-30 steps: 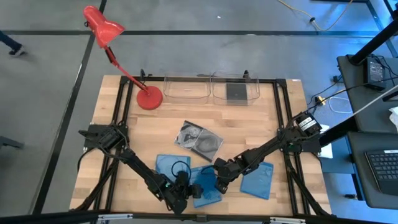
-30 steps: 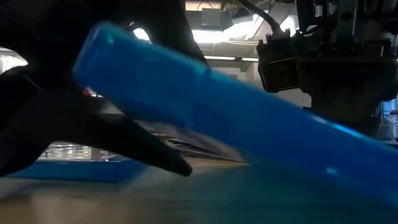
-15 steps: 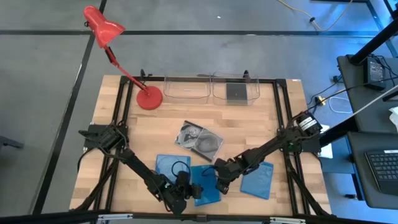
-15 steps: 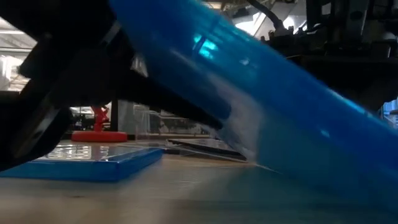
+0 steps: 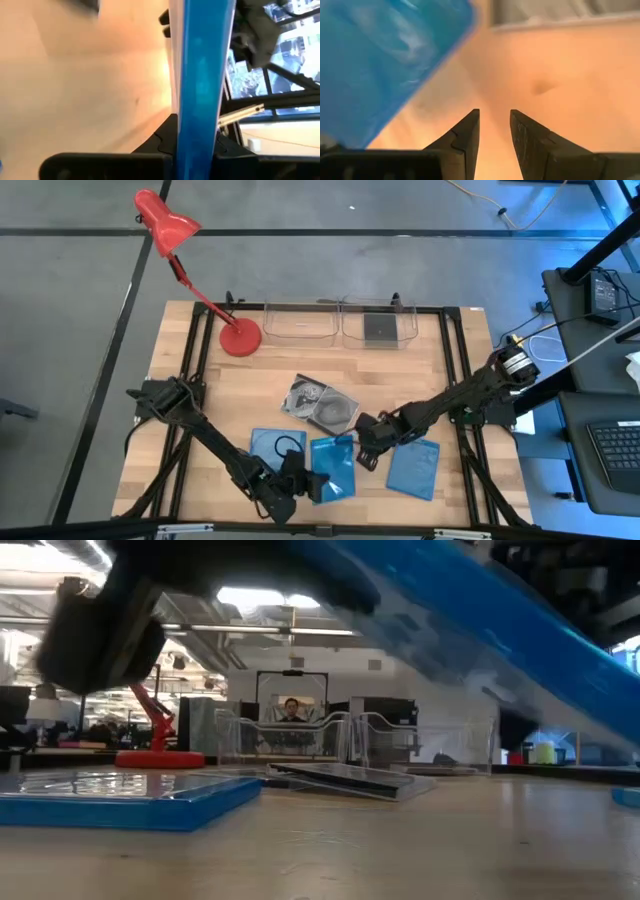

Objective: Pick & place jewel cases by type
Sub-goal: Put the center blue cd case into the left transparent bin

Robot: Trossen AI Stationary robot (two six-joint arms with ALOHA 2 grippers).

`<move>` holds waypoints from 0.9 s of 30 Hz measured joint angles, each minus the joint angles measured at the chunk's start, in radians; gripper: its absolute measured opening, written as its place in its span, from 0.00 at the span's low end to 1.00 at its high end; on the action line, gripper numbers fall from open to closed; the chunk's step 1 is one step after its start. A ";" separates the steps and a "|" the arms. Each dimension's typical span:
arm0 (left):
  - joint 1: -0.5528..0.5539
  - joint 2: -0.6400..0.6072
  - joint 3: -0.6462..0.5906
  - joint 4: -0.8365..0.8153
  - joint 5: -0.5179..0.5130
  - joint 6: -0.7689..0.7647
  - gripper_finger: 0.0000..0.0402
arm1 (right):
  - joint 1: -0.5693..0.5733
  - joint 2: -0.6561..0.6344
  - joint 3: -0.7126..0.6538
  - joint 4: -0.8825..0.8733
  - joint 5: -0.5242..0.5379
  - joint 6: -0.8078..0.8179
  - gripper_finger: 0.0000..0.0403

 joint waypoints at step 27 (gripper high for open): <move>0.361 -0.493 -0.004 -0.447 -0.628 0.007 0.06 | -0.167 -0.333 0.002 -0.036 0.230 -0.156 0.28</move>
